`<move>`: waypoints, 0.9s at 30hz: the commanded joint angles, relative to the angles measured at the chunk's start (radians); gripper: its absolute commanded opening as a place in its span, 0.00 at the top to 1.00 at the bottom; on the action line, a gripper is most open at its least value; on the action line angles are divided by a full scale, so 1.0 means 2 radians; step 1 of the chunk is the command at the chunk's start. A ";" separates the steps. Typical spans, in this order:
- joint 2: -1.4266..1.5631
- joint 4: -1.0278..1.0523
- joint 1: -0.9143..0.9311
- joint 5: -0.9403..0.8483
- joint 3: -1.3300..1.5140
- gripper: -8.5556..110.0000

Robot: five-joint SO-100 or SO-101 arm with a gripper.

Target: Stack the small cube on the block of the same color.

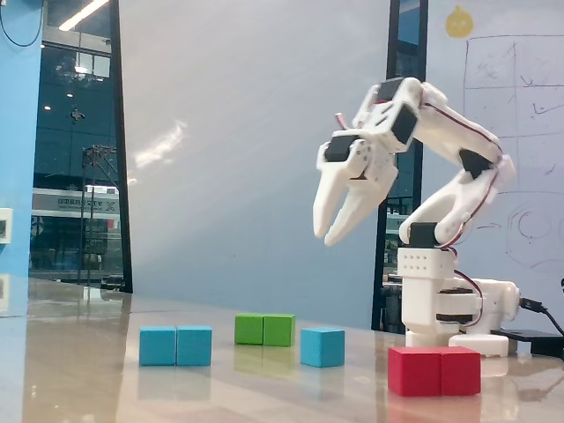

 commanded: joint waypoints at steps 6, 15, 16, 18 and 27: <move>-0.081 -0.002 0.002 -0.003 -0.005 0.90; -0.080 -0.010 0.002 -0.003 0.067 0.89; -0.080 -0.010 0.002 -0.004 0.068 0.89; -0.082 -0.014 0.002 -0.004 0.067 0.88; -0.086 -0.037 0.002 -0.005 0.093 0.69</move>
